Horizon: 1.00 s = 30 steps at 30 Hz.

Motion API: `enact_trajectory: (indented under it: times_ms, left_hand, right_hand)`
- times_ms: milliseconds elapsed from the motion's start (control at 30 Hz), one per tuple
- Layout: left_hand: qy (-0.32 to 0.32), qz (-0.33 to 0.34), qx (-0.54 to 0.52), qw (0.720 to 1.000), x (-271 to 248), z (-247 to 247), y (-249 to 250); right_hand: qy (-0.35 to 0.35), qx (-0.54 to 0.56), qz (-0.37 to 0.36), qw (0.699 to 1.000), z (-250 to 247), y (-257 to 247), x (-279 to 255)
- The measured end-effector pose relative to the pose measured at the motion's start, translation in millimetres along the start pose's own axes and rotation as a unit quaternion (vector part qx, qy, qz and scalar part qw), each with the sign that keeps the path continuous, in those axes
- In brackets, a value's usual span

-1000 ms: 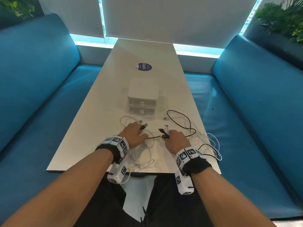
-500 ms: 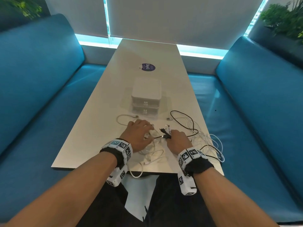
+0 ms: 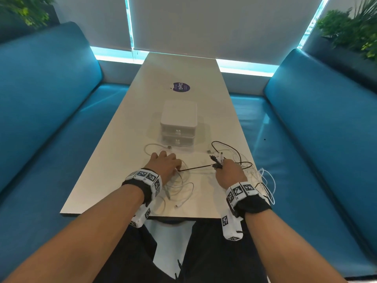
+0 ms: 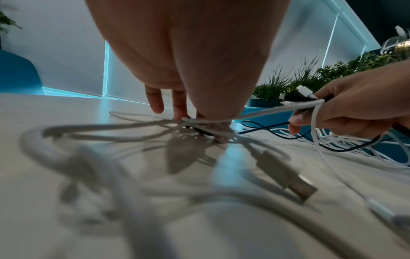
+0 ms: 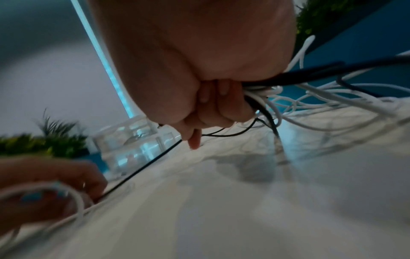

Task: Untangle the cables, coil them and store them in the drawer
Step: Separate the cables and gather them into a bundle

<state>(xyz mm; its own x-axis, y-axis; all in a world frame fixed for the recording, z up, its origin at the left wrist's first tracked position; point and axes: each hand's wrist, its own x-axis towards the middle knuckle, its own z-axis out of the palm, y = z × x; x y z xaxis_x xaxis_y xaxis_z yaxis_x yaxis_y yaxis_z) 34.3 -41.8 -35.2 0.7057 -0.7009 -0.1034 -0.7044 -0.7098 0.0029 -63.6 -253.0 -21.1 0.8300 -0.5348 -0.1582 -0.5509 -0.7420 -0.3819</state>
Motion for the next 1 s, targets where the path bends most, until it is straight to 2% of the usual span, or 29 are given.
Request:
enact_trajectory:
  times_ms: [67,167,267,333,467,567,733,800,933,1000]
  left_hand:
    - [0.002,0.004,0.018,1.0,-1,1,3]
    - [0.013,0.013,0.038,0.999,-1,3,7]
    - [0.029,0.02,0.045,0.998,-3,5,9]
    - [0.036,0.023,0.047,0.998,-5,6,10]
    - [0.031,0.01,0.039,0.999,-5,7,7]
    - [0.002,0.006,0.047,0.999,-1,4,2]
    - [-0.009,-0.003,0.037,0.999,2,4,7]
    - [-0.007,-0.008,0.024,1.0,3,2,10]
    - [-0.005,0.013,0.018,1.0,3,1,16]
    - [-0.002,0.019,0.024,1.0,1,3,18]
  right_hand:
    - [0.002,-0.046,-0.013,0.999,3,-3,-5]
    - [-0.005,-0.09,-0.09,0.992,10,-13,-16]
    - [-0.046,-0.103,-0.153,0.982,15,-24,-22]
    - [-0.067,-0.105,-0.16,0.979,16,-29,-22]
    - [-0.061,-0.086,-0.146,0.984,13,-31,-17]
    - [-0.035,-0.062,-0.106,0.992,7,-27,-10]
    - [-0.003,-0.062,-0.063,0.996,3,-23,-9]
    - [-0.004,-0.076,-0.082,0.994,5,-24,-12]
    - [-0.043,-0.115,-0.183,0.975,13,-32,-19]
    - [-0.055,-0.123,-0.199,0.971,17,-32,-20]
